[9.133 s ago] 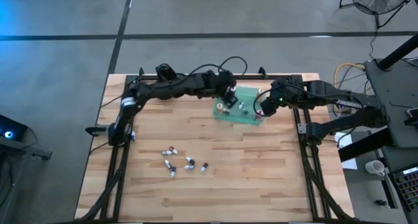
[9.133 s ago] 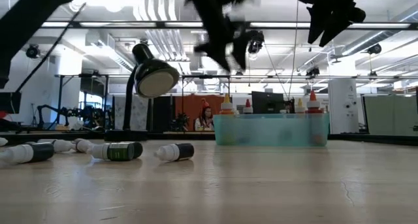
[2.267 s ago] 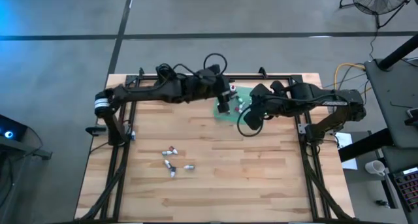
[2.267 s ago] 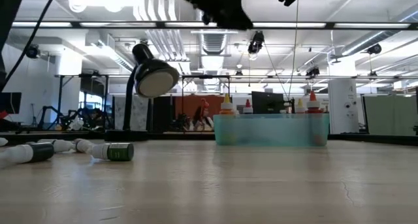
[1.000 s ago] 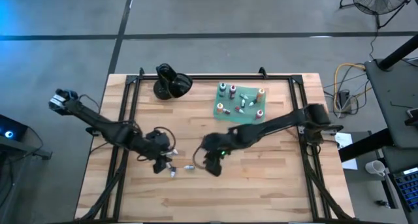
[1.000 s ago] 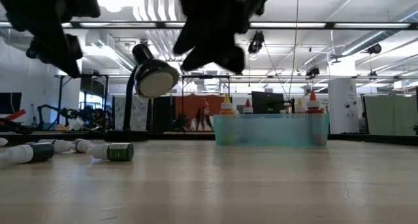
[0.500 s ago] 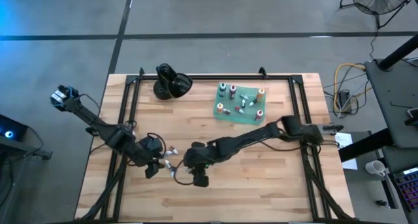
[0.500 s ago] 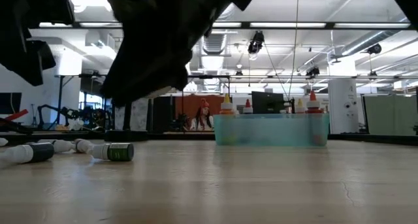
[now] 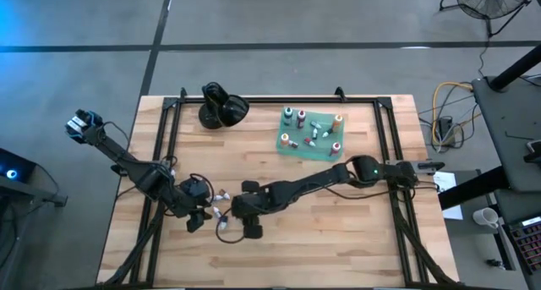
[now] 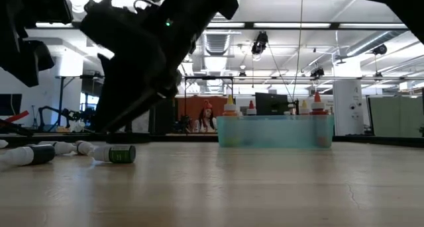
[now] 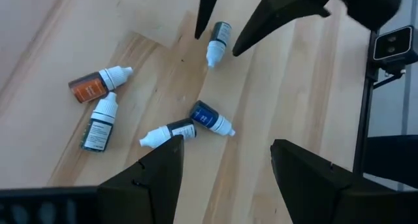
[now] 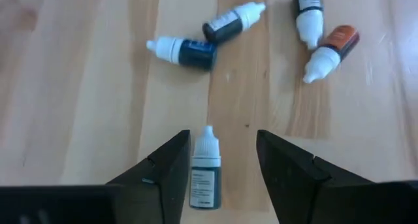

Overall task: Pick & Place food coloring
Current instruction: Put the green food coloring bottle into the green bin

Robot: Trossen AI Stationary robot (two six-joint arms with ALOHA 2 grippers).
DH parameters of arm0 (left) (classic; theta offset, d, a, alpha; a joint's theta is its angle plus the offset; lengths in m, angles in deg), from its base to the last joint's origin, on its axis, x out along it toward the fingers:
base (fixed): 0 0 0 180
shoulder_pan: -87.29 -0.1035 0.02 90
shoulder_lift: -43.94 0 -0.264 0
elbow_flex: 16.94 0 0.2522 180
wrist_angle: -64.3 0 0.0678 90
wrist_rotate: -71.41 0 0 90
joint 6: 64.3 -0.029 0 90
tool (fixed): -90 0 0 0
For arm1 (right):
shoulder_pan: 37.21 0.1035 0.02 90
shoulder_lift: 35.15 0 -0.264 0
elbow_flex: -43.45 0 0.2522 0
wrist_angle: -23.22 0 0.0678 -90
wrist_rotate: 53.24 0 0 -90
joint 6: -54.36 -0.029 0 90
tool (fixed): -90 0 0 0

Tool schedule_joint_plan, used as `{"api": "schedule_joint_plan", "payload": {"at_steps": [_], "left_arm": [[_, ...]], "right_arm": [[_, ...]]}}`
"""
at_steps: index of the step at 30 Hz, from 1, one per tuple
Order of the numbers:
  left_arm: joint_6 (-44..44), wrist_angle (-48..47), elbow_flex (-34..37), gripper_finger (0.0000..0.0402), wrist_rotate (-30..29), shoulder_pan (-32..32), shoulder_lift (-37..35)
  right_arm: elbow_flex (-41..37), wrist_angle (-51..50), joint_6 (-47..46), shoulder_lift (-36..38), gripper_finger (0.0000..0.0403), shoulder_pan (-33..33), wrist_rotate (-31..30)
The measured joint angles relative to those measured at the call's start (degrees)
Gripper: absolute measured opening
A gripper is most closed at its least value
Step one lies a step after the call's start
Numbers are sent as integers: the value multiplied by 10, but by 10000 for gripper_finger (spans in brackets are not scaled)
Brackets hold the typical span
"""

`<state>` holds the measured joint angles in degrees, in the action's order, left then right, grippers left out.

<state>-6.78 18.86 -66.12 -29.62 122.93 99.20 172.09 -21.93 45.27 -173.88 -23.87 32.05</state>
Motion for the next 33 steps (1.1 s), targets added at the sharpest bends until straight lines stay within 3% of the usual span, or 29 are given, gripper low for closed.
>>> {"api": "schedule_joint_plan", "payload": {"at_steps": [13, 19, 26, 33], "left_arm": [[-5, -1, 1, 202, -6, 0, 0], [-5, -1, 1, 202, -11, 0, 0], [-5, -1, 1, 202, -12, 0, 0], [-2, -2, 1, 202, -12, 0, 0]], "right_arm": [[-51, 7, -30, 0, 163, 0, 8], [-62, 13, -36, 2, 132, 1, 12], [-51, -1, -43, 2, 47, -14, 17], [-18, -109, -51, 44, 55, -57, 10]]}}
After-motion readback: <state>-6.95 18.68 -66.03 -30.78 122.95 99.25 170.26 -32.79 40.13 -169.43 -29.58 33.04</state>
